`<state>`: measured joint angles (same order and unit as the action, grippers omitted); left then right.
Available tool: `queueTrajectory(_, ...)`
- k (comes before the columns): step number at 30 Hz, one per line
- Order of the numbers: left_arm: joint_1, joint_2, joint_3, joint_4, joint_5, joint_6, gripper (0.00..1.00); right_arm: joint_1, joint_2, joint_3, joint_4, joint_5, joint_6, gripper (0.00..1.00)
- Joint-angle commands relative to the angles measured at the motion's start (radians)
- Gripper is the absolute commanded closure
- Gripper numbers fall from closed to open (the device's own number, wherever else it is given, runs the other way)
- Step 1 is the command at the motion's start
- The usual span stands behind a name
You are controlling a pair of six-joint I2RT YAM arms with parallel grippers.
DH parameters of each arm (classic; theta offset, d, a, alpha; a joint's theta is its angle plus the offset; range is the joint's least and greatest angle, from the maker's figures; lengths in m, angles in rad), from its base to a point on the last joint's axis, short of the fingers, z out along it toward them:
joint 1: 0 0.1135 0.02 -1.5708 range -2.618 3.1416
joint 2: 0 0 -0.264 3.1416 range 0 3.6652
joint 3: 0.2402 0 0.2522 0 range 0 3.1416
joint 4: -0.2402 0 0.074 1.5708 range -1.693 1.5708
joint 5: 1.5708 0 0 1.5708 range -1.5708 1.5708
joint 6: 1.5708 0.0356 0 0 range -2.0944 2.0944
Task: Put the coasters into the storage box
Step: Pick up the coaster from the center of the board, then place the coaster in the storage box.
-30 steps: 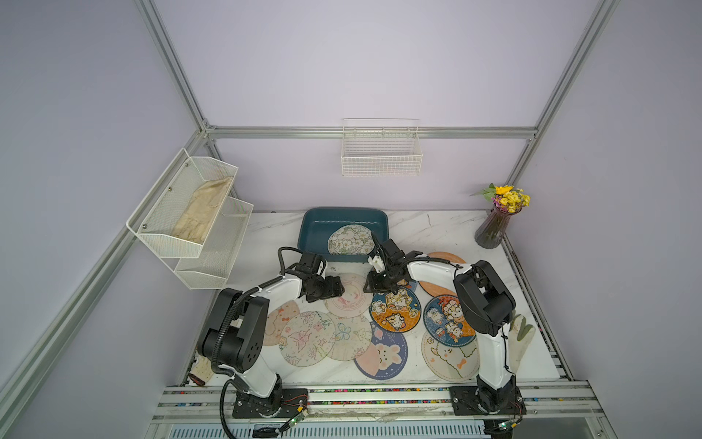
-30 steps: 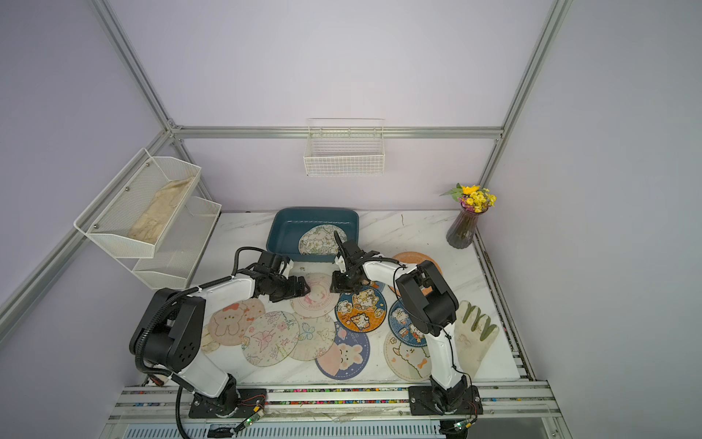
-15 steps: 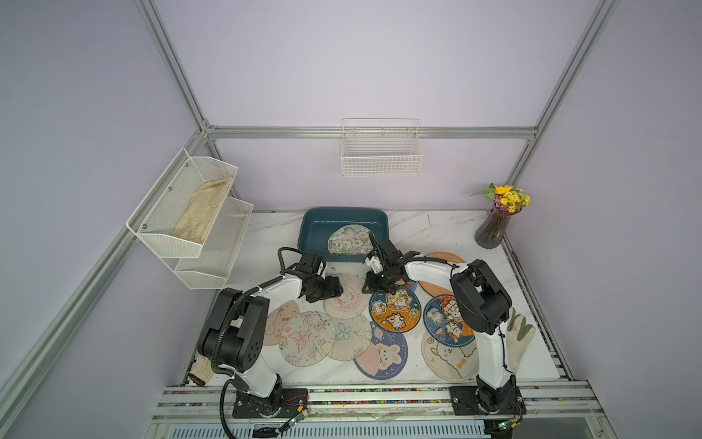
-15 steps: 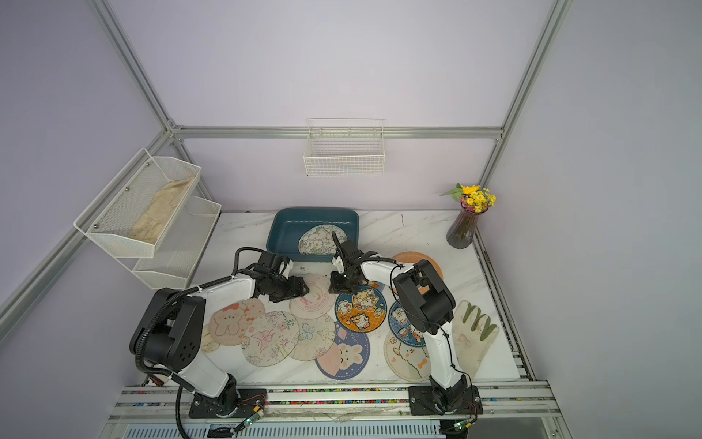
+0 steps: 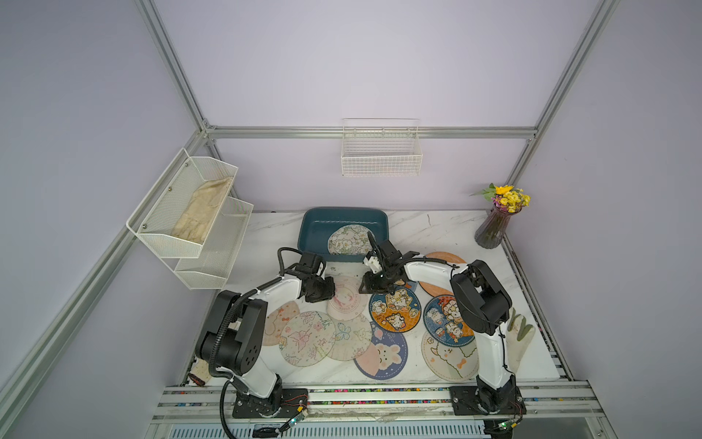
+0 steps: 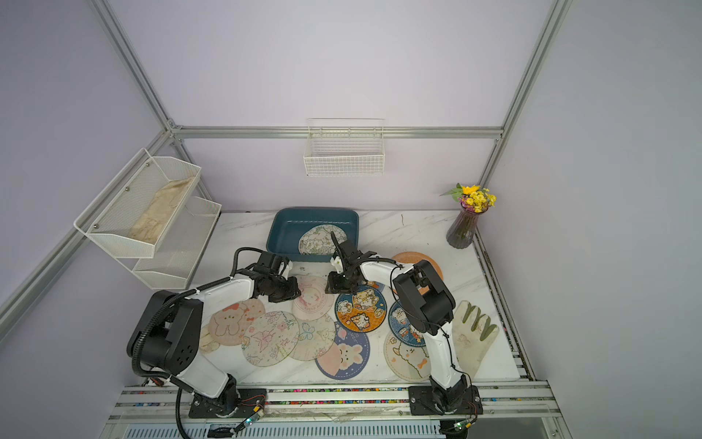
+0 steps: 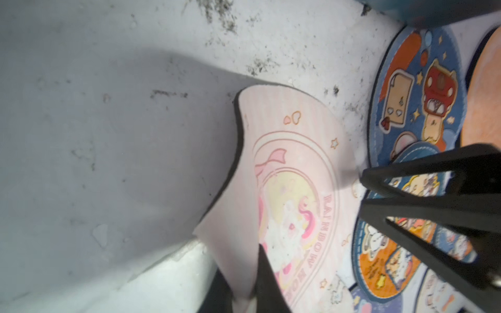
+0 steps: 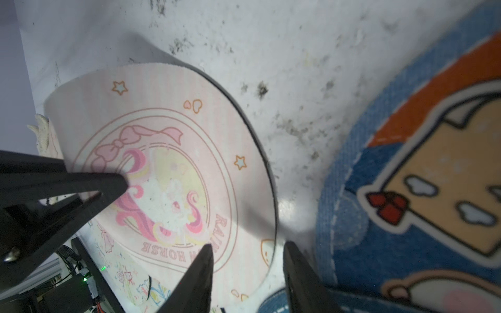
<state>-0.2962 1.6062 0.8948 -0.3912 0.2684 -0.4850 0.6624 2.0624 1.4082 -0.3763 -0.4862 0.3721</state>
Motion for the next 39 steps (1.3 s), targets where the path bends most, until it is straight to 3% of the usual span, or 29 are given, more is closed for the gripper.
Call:
queueTrajectory(1, -0.003, -0.061, 0.098, -0.026, 0.002, 0.003, 1.0, 0.006, -0.042, -0.001, -0.033, 0.013, 0.007, 0.52)
queueTrajectory(12, -0.004, -0.152, 0.228, -0.091, 0.041, 0.013, 1.0, -0.039, -0.171, -0.029, -0.033, -0.008, 0.034, 0.45)
queueTrajectory(18, -0.004, -0.132, 0.348, -0.104, 0.058, 0.011, 1.0, -0.078, -0.252, -0.073, -0.036, -0.011, 0.045, 0.44)
queueTrajectory(29, -0.009, 0.042, 0.668, -0.103, 0.119, 0.002, 1.0, -0.127, -0.369, -0.167, -0.035, 0.008, 0.059, 0.43)
queueTrajectory(39, -0.01, 0.312, 0.963, -0.069, 0.133, 0.016, 1.0, -0.17, -0.42, -0.213, -0.033, 0.03, 0.06, 0.42)
